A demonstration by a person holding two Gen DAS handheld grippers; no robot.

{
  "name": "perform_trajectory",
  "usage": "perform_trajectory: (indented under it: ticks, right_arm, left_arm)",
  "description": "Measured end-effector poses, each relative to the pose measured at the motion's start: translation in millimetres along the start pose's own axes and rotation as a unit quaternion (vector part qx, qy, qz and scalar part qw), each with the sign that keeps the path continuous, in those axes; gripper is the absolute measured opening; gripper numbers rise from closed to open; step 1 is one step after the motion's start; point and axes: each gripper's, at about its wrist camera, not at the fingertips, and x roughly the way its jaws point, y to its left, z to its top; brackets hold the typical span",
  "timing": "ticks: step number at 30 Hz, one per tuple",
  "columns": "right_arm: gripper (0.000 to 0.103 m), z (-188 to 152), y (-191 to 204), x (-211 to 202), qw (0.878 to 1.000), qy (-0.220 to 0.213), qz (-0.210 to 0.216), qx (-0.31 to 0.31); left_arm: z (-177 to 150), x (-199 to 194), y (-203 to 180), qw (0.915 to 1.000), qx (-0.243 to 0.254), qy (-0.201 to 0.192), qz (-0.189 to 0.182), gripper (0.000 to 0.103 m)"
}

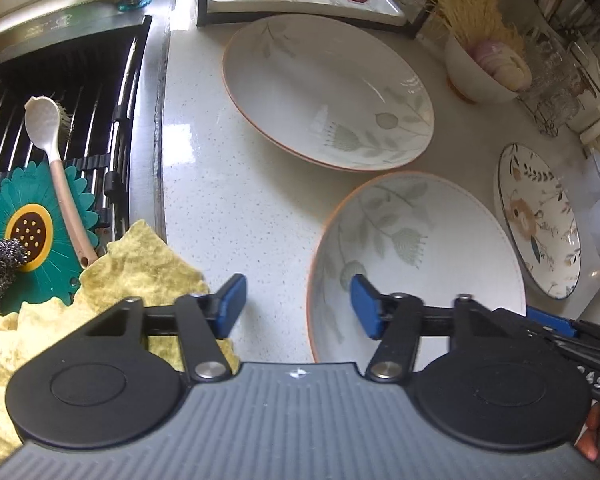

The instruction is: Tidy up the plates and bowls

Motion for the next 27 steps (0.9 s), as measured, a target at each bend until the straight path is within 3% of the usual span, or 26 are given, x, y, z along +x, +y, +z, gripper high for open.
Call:
perform_trajectory:
  ticks: [5,10,17,20,23,27]
  right_arm:
    - [0.042,1.0,-4.6,6.7,1.0,-0.011,0.001,0.024]
    - [0.042,0.5,2.1,6.8,1.0,-0.023,0.002,0.017]
    - [0.02,1.7,-6.0,11.1,0.998,-0.017,0.0,0.053]
    - [0.018,-2.3,-12.4,11.4,0.998,-0.018,0.015,0.067]
    - [0.019,-2.2,-10.8,12.3,0.999,-0.02,0.018,0.045]
    - [0.019,3.8,-19.5,13.6,0.998,-0.007,0.029,0.063]
  left_arm:
    - [15.4,4.7,5.1,0.9997,0.006,0.006,-0.025,0.037]
    - [22.9,7.4,-1.5,0.9983,0.042,0.007,-0.04,0.028]
    - [29.0,11.5,3.7,0.9969,0.04,0.012,-0.067,0.022]
    - [32.2,12.6,2.7,0.9961,0.038,0.018,-0.077,0.014]
    - [33.3,12.1,-1.7,0.9963,0.046,0.023,-0.069,0.014]
    - [36.4,8.3,-6.6,0.9958,0.053,0.031,-0.068,0.014]
